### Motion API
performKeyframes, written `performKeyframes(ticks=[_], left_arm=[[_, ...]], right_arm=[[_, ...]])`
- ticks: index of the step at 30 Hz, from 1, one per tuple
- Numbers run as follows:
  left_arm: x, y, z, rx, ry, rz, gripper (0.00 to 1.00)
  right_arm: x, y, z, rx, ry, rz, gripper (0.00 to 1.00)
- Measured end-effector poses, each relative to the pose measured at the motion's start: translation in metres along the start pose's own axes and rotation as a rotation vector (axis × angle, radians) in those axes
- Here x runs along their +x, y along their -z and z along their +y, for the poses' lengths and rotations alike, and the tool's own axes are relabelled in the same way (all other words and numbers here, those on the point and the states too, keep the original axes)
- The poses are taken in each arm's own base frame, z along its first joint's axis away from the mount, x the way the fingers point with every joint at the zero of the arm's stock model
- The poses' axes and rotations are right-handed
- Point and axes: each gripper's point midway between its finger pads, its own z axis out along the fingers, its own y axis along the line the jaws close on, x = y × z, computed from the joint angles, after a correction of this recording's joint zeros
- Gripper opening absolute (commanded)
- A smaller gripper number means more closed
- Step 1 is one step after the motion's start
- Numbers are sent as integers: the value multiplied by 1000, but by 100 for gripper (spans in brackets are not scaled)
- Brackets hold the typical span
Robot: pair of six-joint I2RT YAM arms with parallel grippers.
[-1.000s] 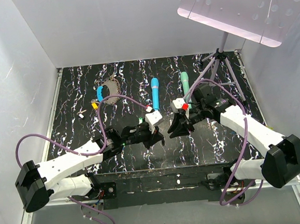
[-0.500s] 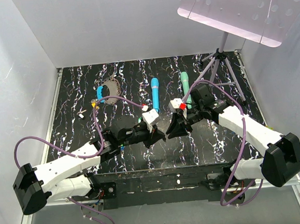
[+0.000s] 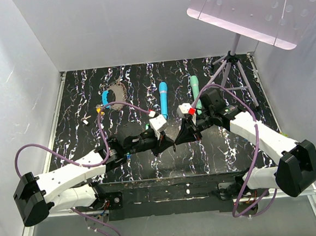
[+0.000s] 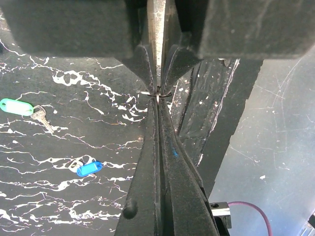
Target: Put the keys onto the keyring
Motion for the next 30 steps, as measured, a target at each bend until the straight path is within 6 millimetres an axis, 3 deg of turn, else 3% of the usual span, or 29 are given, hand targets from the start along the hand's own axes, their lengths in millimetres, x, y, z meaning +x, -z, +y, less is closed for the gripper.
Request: performKeyframes(ticks=[2,8,14,17,20,25,30], left_arm=[[-1,0,0,0,3,-3,0],[0,0,0,-3,10,-12,2],[0,6,4,-37,30,-41,49],[-1,18,7,-68,35,-80,69],[-10,31,9,-95,32,-136,95],[-29,57,8,-120,10,-244,98],[-26,62,1,-78,-79,-231,98]], right_arm=[[-1,0,0,1,-1,-1,1],[0,0,-1,4,-9,0,1],[4,0,2,2,-22,14,1],[8,1,4,1,-34,29,1],[12,1,8,-2,-50,45,1],[17,7,13,2,-55,103,1],[4,26,11,23,36,229,1]])
